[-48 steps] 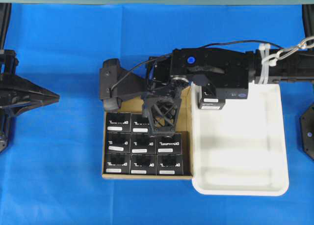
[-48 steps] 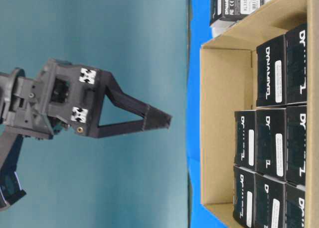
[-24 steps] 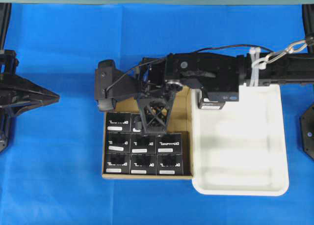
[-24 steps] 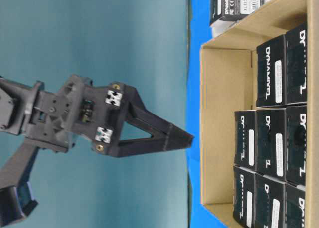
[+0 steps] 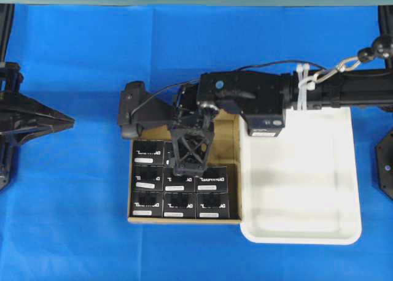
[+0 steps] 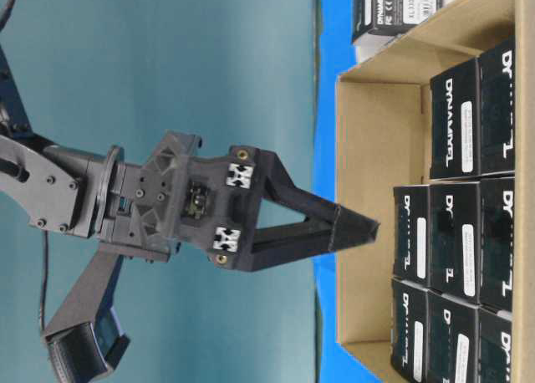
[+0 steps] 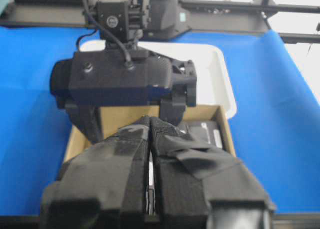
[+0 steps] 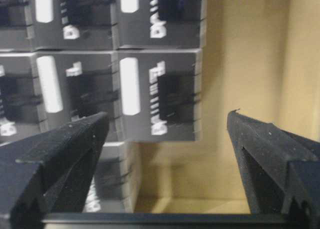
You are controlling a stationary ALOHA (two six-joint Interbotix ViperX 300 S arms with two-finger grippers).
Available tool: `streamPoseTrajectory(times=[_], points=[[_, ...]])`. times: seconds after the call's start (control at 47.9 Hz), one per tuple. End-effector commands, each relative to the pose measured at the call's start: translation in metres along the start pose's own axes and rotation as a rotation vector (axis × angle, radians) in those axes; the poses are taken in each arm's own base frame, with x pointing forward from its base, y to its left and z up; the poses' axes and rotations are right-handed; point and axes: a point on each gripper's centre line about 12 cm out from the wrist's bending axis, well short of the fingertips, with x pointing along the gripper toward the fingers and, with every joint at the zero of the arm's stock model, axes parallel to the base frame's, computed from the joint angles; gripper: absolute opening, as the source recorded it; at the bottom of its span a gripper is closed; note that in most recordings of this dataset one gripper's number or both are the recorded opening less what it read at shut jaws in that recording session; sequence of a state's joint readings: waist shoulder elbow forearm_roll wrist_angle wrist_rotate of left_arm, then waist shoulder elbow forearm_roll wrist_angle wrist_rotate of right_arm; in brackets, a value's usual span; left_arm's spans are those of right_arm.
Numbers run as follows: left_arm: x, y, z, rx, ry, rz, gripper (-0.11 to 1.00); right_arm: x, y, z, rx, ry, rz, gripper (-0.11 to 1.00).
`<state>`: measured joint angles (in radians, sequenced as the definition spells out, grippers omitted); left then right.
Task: Pick the box from inside the cardboard box.
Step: 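Move the open right gripper over the top-row black box in the cardboard box, then lower the right gripper around the black box and close on it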
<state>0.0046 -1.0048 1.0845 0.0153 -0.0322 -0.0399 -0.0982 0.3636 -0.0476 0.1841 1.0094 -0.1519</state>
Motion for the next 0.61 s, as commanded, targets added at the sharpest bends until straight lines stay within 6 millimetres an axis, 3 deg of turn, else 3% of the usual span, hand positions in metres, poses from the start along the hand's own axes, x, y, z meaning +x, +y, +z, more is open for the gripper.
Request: streamPoseTrajectory(times=[0.0,0.585], points=[[0.002,-0.001,0.011,0.002,-0.024,-0.002,0.02,-0.002,-0.005,0.001,0.013,-0.004,0.018,0.97],[0.002,-0.001,0.009,0.003,-0.009,-0.002,0.02,0.022,-0.008,0.001,-0.009,-0.001,0.018,0.97]])
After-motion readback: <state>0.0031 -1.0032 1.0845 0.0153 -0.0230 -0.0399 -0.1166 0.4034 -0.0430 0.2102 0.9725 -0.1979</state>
